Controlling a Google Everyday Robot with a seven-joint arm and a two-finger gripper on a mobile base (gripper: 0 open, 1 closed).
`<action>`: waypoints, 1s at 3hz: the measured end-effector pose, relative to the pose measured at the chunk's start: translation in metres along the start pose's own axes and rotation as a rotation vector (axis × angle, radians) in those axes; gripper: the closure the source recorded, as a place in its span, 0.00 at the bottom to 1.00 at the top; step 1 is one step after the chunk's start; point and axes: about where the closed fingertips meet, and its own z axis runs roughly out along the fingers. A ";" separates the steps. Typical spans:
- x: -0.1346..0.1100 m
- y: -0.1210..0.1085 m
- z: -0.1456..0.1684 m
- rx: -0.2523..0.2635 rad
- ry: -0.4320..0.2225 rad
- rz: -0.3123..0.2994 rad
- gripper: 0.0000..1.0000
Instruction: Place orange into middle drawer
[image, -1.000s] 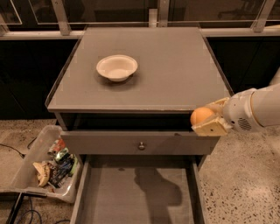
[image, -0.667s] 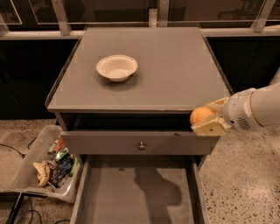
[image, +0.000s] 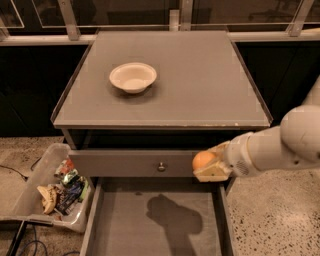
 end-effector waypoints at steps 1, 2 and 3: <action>0.028 0.026 0.052 -0.034 -0.006 0.047 1.00; 0.057 0.042 0.098 -0.020 -0.016 0.073 1.00; 0.083 0.038 0.134 0.040 0.002 0.083 1.00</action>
Offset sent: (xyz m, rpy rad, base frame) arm -0.0323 0.0597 -0.1754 0.0599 0.0189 -0.1046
